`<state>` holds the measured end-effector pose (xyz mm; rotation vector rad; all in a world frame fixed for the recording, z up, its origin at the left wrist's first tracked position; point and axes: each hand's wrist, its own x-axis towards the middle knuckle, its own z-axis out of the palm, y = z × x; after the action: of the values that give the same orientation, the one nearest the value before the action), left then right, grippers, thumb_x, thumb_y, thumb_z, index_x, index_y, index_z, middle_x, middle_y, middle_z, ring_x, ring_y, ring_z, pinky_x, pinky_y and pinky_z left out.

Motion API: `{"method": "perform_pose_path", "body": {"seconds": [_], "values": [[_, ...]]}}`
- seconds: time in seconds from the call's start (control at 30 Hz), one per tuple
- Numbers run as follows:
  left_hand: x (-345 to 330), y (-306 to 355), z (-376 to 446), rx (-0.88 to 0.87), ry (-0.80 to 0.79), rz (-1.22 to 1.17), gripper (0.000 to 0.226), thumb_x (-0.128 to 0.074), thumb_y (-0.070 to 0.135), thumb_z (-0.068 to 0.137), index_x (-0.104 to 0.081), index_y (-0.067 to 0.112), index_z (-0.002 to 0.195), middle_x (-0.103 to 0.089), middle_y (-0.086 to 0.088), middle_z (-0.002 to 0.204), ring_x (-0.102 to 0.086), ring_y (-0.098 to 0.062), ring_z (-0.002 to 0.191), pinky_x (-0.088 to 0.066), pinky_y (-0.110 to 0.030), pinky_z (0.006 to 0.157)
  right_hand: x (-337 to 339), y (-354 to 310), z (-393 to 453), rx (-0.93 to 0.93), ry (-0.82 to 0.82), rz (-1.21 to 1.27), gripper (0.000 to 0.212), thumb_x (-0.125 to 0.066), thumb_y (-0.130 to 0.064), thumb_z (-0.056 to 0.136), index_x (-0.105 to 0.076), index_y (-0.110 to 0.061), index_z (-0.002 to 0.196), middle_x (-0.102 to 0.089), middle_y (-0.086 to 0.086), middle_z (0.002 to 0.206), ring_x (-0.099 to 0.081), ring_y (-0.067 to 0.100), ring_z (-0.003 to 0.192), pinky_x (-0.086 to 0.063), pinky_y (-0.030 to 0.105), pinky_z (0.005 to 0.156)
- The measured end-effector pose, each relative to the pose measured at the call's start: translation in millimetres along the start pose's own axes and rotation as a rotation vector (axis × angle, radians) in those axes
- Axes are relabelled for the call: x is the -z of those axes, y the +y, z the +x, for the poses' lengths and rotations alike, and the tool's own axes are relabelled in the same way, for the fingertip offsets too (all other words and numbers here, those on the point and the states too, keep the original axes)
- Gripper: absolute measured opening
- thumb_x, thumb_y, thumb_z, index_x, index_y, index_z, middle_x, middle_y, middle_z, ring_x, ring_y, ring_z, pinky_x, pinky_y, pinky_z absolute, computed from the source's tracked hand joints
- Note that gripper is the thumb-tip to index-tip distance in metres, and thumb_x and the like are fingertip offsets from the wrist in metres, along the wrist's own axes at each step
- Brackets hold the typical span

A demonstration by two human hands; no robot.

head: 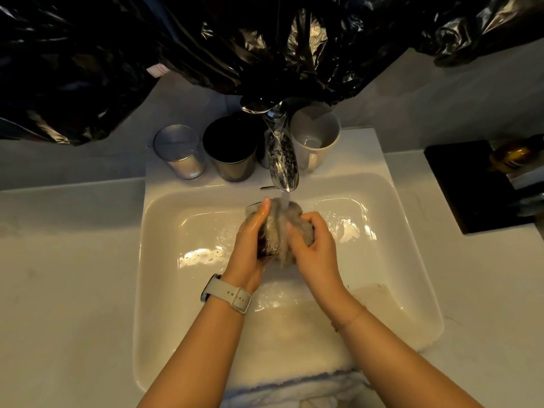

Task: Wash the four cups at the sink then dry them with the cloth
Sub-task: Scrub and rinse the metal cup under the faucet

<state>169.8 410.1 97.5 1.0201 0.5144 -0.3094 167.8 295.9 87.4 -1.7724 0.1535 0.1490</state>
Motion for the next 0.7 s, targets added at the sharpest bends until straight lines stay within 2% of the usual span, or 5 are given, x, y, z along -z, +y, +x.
{"method": "perform_pose_path", "body": {"seconds": [0.23,0.37,0.47,0.6,0.7], "values": [[7,-16,-9,-0.038,0.0,0.066,0.054,-0.055,0.052,0.09,-0.065,0.012,0.125,-0.071,-0.013,0.119,-0.066,-0.027,0.113,-0.051,-0.043,0.097,-2,-4,17,-0.154,0.03,0.079,0.015,-0.055,-0.023,0.097,-0.062,-0.01,0.096,-0.069,0.013,0.09,-0.067,0.022,0.084,-0.055,0.039,0.08],[11,-12,-5,-0.163,0.1,0.104,0.063,-0.068,0.06,0.082,-0.059,0.014,0.124,-0.071,-0.009,0.116,-0.068,-0.024,0.109,-0.057,-0.036,0.086,-4,0,5,-0.155,-0.003,0.044,0.019,-0.052,-0.021,0.098,-0.062,-0.006,0.093,-0.069,0.015,0.084,-0.065,0.02,0.073,-0.053,0.037,0.071],[18,-13,0,-0.183,0.122,0.167,0.062,-0.069,0.06,0.076,-0.059,0.02,0.122,-0.071,-0.006,0.117,-0.068,-0.022,0.109,-0.055,-0.041,0.093,-4,2,-7,-0.181,-0.008,0.05,0.02,-0.054,-0.025,0.098,-0.066,-0.009,0.097,-0.071,0.006,0.086,-0.068,0.015,0.079,-0.054,0.031,0.071],[21,-19,-1,-0.136,0.003,0.269,0.059,-0.078,0.042,0.078,-0.051,0.026,0.129,-0.067,0.002,0.123,-0.065,-0.012,0.113,-0.056,-0.031,0.09,-2,-7,17,-0.186,0.055,0.085,0.016,-0.055,-0.026,0.097,-0.067,-0.018,0.092,-0.071,0.003,0.084,-0.069,0.022,0.085,-0.057,0.036,0.076],[27,-14,1,-0.133,-0.021,0.438,0.07,-0.086,0.021,0.071,-0.048,0.029,0.129,-0.064,0.009,0.121,-0.064,-0.001,0.107,-0.054,-0.017,0.084,2,-9,18,-0.131,0.05,0.059,0.014,-0.054,-0.021,0.097,-0.067,-0.013,0.097,-0.071,0.009,0.09,-0.068,0.025,0.087,-0.057,0.04,0.08]]}}
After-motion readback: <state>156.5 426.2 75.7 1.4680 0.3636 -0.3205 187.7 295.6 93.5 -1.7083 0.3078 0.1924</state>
